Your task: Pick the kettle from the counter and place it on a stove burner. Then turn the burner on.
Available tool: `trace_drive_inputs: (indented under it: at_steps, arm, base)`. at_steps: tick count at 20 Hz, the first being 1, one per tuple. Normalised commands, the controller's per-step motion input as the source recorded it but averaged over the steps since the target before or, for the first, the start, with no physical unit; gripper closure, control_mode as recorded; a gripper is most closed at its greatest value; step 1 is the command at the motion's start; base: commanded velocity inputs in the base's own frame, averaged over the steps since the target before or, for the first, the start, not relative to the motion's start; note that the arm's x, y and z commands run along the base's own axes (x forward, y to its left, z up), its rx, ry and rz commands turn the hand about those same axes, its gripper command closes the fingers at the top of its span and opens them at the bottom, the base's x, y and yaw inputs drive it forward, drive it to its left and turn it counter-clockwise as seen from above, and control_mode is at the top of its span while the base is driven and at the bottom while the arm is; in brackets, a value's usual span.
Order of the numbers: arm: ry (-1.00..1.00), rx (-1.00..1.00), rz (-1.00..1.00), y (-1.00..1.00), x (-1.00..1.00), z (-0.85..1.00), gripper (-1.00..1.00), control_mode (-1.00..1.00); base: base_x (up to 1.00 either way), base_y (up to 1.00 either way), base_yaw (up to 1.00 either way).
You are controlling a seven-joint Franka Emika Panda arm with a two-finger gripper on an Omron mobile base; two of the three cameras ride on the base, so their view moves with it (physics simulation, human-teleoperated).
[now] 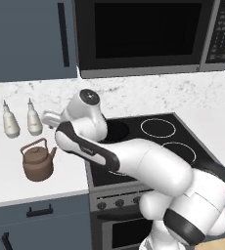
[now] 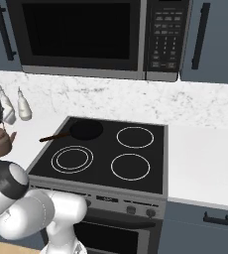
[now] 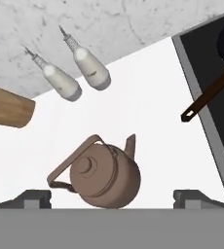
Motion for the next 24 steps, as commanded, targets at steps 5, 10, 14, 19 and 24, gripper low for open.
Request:
trace_drive_inputs:
  at_steps: [5, 10, 14, 19, 24]
  arm:
    - [0.07, 0.00, 0.03, 0.41, 0.00, -0.25, -1.00, -1.00]
    - [0.11, 0.00, 0.01, 0.58, 0.04, -0.10, -1.00, -1.00]
    - [0.22, -0.04, 0.00, 0.57, 0.26, -0.01, -1.00, -1.00]
    - [0.28, -0.04, 0.00, 0.12, 0.20, 0.00, -1.00, -1.00]
    - [0.21, -0.15, 0.00, 0.00, 0.01, -0.04, -1.00, -1.00]
  base:
    - [0.00, 0.00, 0.00]
    - [0.00, 0.00, 0.00]
    - [0.00, 0.00, 0.00]
    - [0.00, 0.00, 0.00]
    - [0.00, 0.00, 0.00]
